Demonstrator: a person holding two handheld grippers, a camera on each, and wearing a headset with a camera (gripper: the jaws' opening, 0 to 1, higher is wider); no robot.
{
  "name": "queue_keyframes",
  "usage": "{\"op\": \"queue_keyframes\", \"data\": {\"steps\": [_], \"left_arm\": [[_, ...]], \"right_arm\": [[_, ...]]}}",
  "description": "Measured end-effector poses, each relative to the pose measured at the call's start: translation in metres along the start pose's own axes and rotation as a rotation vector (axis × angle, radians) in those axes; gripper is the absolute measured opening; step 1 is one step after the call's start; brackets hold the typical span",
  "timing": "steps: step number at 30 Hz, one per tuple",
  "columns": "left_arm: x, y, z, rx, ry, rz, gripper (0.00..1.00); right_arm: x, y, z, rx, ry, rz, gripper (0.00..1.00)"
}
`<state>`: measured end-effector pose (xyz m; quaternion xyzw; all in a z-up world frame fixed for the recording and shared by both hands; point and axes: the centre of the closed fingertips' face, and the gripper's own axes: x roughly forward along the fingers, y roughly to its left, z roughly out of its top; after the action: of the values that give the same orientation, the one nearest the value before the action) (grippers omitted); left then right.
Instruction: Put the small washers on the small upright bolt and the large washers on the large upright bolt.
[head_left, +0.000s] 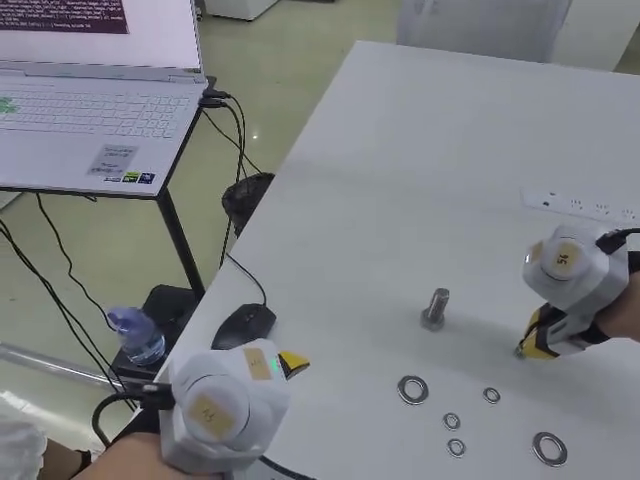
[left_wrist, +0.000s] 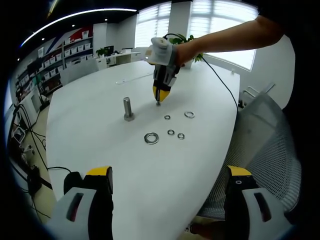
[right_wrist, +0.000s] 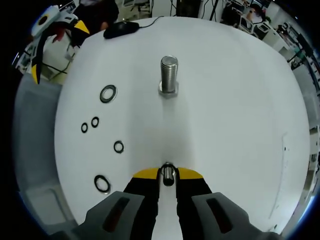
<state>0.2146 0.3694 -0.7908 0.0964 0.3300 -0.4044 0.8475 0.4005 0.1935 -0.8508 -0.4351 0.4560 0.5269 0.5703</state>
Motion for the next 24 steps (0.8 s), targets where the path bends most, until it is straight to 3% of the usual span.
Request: {"op": "queue_keyframes", "data": {"steps": [24], "left_arm": [[-0.0039, 0.002, -0.0052, -0.006, 0.002, 0.001, 0.91]], "right_arm": [[0.0105, 0.0008, -0.0004, -0.013, 0.011, -0.003, 0.13]]}}
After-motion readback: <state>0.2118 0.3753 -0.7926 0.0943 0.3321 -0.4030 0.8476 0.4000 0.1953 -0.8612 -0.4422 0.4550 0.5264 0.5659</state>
